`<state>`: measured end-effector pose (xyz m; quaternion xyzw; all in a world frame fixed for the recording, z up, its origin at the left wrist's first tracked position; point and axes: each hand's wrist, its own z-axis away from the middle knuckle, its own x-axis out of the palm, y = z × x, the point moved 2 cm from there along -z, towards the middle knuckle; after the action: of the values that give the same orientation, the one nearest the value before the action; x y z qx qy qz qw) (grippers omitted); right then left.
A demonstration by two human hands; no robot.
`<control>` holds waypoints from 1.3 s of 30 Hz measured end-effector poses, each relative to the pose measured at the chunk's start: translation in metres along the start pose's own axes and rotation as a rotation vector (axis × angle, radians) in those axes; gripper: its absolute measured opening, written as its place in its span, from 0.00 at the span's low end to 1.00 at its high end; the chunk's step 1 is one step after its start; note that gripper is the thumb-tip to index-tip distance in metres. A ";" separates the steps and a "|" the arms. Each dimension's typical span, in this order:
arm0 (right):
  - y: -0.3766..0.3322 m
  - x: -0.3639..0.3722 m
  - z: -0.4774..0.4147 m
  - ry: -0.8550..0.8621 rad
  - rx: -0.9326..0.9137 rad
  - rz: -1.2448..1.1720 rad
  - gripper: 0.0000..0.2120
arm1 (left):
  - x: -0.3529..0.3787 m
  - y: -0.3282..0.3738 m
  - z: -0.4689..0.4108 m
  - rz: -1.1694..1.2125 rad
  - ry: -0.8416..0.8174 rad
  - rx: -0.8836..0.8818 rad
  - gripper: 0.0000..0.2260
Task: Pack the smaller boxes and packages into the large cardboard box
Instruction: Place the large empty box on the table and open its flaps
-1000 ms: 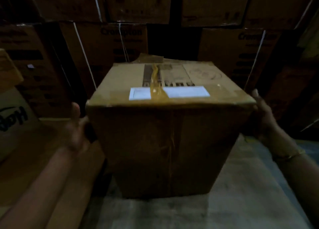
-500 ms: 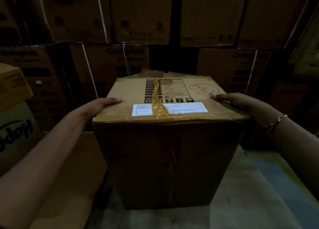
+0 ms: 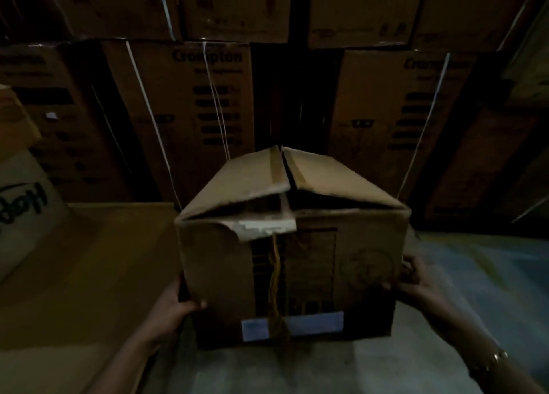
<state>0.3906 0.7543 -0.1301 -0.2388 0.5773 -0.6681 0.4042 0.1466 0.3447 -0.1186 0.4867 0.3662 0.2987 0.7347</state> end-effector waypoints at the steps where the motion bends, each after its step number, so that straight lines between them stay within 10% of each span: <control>1: 0.015 0.000 0.008 -0.005 0.048 -0.016 0.30 | 0.002 -0.011 0.003 0.009 0.011 -0.011 0.29; 16: 0.038 0.003 0.007 0.104 0.342 -0.060 0.15 | -0.021 -0.071 -0.024 0.269 0.287 -0.255 0.12; 21: 0.015 0.041 -0.013 0.019 0.324 0.009 0.23 | -0.003 -0.042 -0.036 0.231 -0.013 -0.303 0.16; 27: 0.006 0.055 0.001 0.072 0.183 -0.007 0.24 | 0.006 -0.032 -0.036 0.192 0.045 -0.241 0.23; 39: 0.019 -0.111 0.013 0.178 0.143 0.037 0.19 | 0.165 -0.002 -0.016 0.196 0.067 -0.144 0.21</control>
<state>0.4678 0.8376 -0.1290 -0.1383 0.5663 -0.7184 0.3795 0.2247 0.4833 -0.1658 0.4558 0.3189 0.4108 0.7224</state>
